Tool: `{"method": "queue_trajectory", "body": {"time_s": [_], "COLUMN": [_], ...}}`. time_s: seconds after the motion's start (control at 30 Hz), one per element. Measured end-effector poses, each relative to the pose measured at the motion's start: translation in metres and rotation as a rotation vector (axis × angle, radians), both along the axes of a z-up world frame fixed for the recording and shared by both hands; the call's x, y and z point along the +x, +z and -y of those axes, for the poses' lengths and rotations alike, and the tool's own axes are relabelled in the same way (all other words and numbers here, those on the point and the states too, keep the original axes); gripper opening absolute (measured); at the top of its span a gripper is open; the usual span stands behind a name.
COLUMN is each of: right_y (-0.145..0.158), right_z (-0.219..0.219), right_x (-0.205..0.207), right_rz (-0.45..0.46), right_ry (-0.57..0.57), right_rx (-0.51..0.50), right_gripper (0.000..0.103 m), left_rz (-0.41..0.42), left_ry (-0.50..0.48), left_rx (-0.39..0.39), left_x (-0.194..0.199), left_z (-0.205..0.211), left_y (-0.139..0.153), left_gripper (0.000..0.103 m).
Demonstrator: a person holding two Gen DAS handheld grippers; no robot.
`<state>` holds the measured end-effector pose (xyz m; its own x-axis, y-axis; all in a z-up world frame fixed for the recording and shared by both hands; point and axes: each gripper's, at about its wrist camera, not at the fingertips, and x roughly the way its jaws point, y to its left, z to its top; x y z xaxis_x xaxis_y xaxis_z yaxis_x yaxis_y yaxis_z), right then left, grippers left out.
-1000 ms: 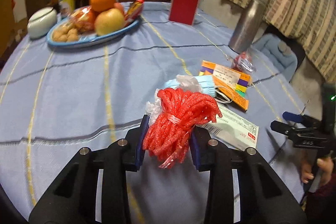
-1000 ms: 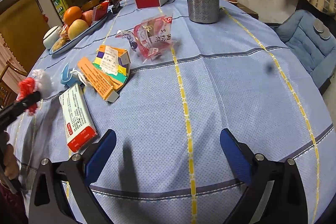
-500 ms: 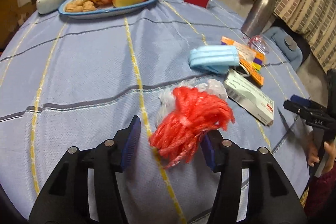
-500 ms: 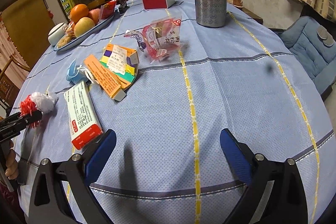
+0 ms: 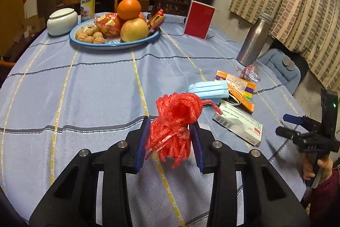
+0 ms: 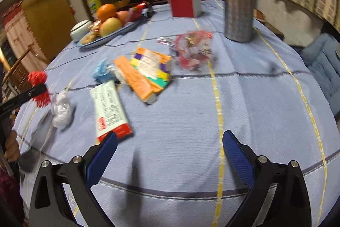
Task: Collect trash
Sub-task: 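Grasp the red mesh net with the left tool while the right tool grasps the white plastic bag, then carry red net and white bag over the red wastebasket and open both tools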
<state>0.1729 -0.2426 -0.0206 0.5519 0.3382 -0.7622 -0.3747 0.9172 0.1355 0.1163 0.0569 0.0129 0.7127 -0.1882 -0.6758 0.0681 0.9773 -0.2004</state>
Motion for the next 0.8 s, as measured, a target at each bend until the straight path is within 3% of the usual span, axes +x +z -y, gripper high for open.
{"method": "queue_trajectory", "body": {"time_s": [0.3,0.57,0.63,0.7,0.8], "right_y": [0.013,0.0,-0.004,-0.006,0.005], "right_z": [-0.086,-0.185,-0.193,-0.196,-0.176], "right_x": [-0.022,-0.016,-0.011,-0.008,-0.019], "right_rz": [0.047,-0.01,-0.04,-0.061,-0.011], "right_ry": [0.166,0.285,0.284,0.288,0.247], "right_rx": [0.012,-0.028,-0.036,-0.033,-0.01], "right_gripper": [0.097,0.091,0.079,0.025,0.026], "left_rz": [0.053,0.069,0.066,0.062,0.067], "left_ry": [0.058,0.134,0.134,0.126,0.114], "left_rx": [-0.033,-0.09,-0.09,-0.085,-0.069], "left_x": [-0.01,-0.012,-0.012,-0.012,-0.013], "left_z": [-0.014,-0.038,-0.039,-0.036,-0.032], "left_y": [0.015,0.022,0.022,0.021,0.021], "left_gripper": [0.038,0.038,0.038,0.038,0.038]}}
